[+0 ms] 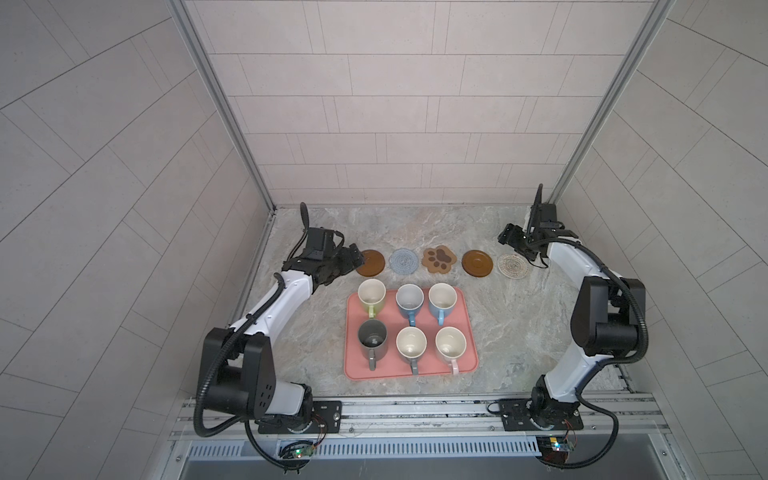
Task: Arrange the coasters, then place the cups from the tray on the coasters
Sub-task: 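Swing right gripper back over the cork paw-print coaster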
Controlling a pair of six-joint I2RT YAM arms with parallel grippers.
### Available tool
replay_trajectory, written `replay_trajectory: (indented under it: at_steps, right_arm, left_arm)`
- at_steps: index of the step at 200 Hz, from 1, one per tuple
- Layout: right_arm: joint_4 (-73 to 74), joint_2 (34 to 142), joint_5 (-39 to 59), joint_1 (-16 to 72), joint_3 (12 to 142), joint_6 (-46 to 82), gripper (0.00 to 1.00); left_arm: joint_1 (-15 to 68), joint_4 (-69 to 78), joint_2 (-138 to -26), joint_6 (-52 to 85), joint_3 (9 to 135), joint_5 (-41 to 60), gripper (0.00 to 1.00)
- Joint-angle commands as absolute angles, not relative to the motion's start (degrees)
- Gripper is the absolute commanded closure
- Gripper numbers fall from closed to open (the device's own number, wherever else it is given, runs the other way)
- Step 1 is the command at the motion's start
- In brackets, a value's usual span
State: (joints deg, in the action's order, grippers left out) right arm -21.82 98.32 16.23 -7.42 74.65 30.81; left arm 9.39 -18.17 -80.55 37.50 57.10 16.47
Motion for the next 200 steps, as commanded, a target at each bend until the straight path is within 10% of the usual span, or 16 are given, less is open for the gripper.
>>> replay_trajectory:
  at_steps: [1, 77, 200]
  right_arm:
    - [-23.9, 95.4, 15.1, -6.6, 72.6, 29.4, 0.16]
    - [-27.1, 95.1, 16.6, -1.2, 73.1, 27.2, 0.16]
    - [-23.7, 129.9, 25.1, 15.0, 106.6, 32.8, 0.16]
  left_arm:
    - [9.3, -16.7, -77.9, 36.8, 56.6, 15.5, 0.00]
    - [9.2, -14.8, -72.5, 35.8, 52.7, 14.1, 0.00]
    - [9.2, -15.4, -72.1, 37.5, 51.7, 12.2, 0.00]
